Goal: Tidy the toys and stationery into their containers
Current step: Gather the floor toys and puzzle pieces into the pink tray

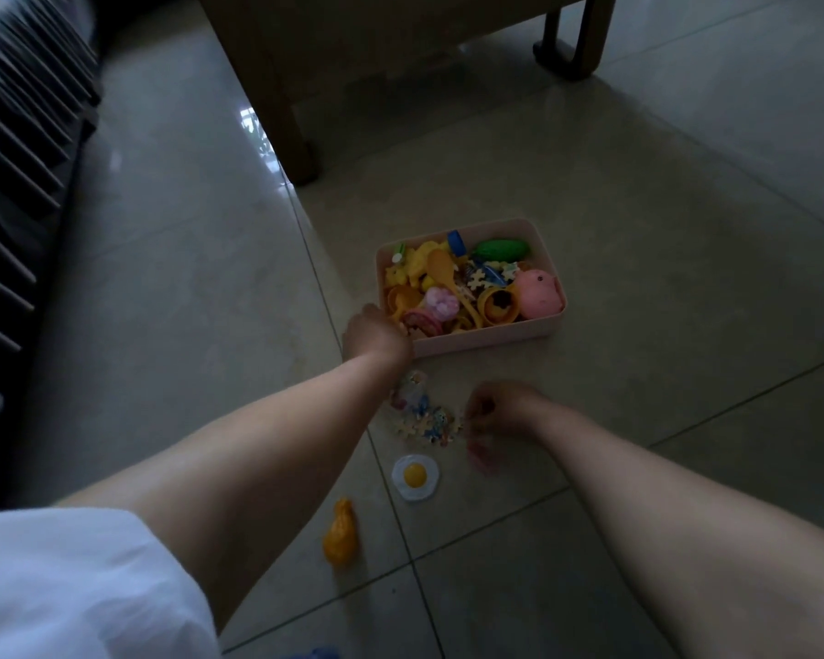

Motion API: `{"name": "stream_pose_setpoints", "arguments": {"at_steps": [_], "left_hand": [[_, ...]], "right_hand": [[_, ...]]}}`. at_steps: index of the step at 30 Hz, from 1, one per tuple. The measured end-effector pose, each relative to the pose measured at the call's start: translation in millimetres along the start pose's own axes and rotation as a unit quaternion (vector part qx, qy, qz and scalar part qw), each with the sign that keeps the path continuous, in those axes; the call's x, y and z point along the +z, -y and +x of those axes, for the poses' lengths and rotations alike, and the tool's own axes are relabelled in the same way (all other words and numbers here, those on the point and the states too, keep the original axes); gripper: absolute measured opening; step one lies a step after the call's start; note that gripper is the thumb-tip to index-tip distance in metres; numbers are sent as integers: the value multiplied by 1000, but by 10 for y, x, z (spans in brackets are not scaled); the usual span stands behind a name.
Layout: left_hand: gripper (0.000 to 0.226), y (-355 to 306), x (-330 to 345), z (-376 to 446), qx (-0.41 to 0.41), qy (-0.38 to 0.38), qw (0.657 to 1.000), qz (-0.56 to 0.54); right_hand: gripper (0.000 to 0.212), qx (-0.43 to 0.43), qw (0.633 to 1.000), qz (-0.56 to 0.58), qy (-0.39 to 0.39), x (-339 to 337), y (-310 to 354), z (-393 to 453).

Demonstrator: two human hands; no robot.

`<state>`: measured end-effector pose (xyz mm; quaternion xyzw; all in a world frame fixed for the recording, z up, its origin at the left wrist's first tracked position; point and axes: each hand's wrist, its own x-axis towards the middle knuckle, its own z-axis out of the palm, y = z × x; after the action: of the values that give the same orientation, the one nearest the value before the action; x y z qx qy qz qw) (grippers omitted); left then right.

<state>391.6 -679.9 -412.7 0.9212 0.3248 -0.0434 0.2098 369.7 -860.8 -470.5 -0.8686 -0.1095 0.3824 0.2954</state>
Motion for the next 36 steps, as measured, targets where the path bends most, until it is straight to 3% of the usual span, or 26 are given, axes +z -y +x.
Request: {"name": "stream_pose_setpoints", "arguments": {"at_steps": [3, 7, 11, 13, 19, 24, 27, 31, 33, 36], "left_hand": [[44, 93, 114, -82, -26, 11, 998, 63], [76, 138, 250, -161, -34, 110, 989, 97], [123, 174, 295, -173, -23, 183, 977, 104], [136, 262, 314, -143, -4, 207, 970, 130], [124, 469, 309, -102, 71, 195, 966, 155], [118, 420, 234, -142, 73, 196, 966, 150], [118, 370, 128, -189, 20, 189, 968, 161], [113, 308, -178, -105, -55, 98, 981, 161], [113, 244, -312, -19, -40, 68, 984, 158], [114, 149, -422, 134, 56, 10, 977, 205]], "right_hand": [[37, -15, 986, -160, 46, 87, 17, -17], [30, -32, 969, -240, 48, 84, 75, 52], [23, 6, 989, -146, -19, 96, 60, 69], [17, 18, 996, -76, -52, 70, 48, 71], [4, -7, 993, 80, -86, -46, 111, 52], [17, -66, 969, 200, -131, -101, 215, 63], [13, -111, 958, 133, -230, -104, 256, 126], [19, -165, 930, 114, -307, -155, 435, 186], [27, -161, 919, 141, -332, -191, 521, 245], [46, -136, 931, 108, -320, -206, 589, 305]]}}
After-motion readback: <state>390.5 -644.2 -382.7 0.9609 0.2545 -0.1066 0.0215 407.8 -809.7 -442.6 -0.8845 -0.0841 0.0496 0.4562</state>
